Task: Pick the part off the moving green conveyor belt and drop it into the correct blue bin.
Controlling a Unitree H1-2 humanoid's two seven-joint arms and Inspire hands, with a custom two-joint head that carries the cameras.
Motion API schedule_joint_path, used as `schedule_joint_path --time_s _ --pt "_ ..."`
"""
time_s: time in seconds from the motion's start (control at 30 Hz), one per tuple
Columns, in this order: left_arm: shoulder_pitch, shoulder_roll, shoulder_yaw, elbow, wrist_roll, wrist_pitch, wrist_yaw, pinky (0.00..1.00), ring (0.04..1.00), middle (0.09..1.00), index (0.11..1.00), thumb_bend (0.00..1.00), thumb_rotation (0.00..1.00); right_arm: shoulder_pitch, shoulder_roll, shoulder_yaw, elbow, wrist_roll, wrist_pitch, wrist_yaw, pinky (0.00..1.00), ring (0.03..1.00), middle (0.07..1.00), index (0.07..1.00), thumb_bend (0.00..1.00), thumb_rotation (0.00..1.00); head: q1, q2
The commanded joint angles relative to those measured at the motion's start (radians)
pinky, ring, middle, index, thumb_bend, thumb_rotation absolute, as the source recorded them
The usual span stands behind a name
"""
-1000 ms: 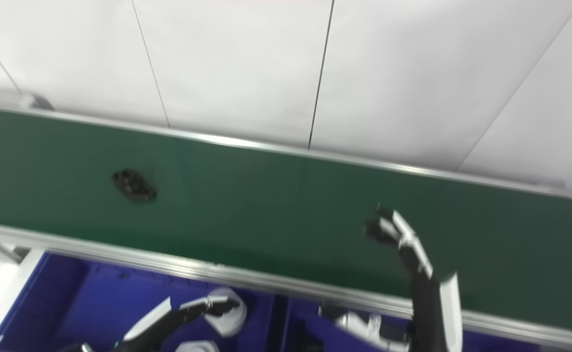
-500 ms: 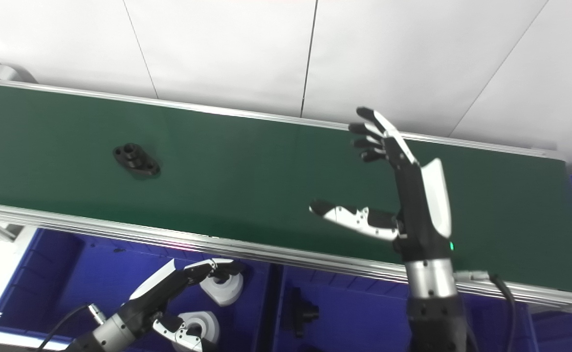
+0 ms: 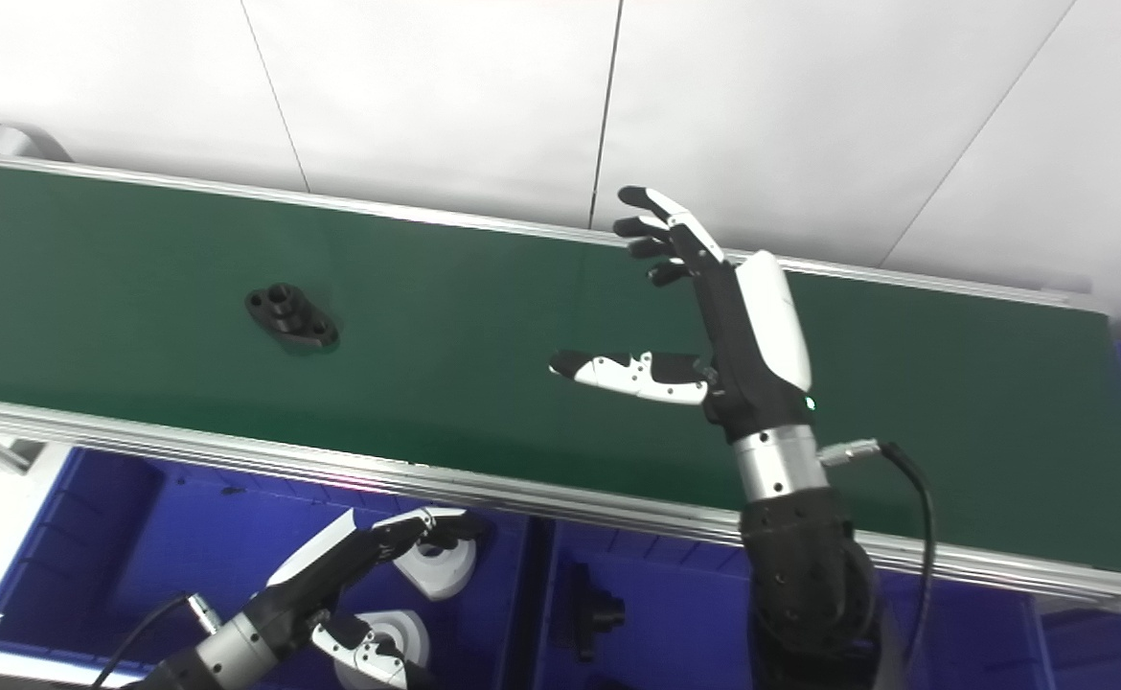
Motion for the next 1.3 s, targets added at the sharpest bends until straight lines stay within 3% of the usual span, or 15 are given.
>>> schedule_joint_path --time_s 0.0,0.2,0.6,1.07,1.27 --pt "-0.003 -0.005 0.008 -0.009 0.003 -0.032 -0.003 0.81 0.841 0.859 0.831 0.91 0.21 -0.036 0.009 0.001 0.000 -0.013 -0.007 -0.016 0.64 0.732 0.765 0.853 0.83 0.37 0.000 -0.006" --pt "-0.013 -0.004 -0.001 0.015 0.022 -0.032 0.000 0.82 0.846 0.859 0.831 0.92 0.21 -0.070 -0.001 0.022 0.041 -0.043 -0.007 -0.001 0.61 0.712 0.767 0.854 0.82 0.38 0.023 -0.047" --pt "-0.021 -0.006 -0.013 0.042 0.029 -0.032 -0.010 0.84 0.864 0.870 0.833 0.92 0.22 -0.158 0.016 0.091 0.088 -0.185 0.064 0.066 0.66 0.737 0.750 0.847 0.86 0.41 0.013 -0.096" --pt "-0.028 0.000 -0.030 0.053 0.047 -0.032 -0.004 0.82 0.861 0.875 0.843 0.92 0.26 -0.252 0.053 0.173 0.186 -0.317 0.124 0.115 0.69 0.753 0.756 0.855 0.85 0.41 -0.001 -0.102" --pt "-0.026 0.001 -0.036 0.046 0.054 -0.032 0.002 0.82 0.859 0.873 0.842 0.92 0.26 -0.292 0.059 0.202 0.250 -0.350 0.112 0.113 0.66 0.730 0.743 0.849 0.85 0.43 0.008 -0.096"
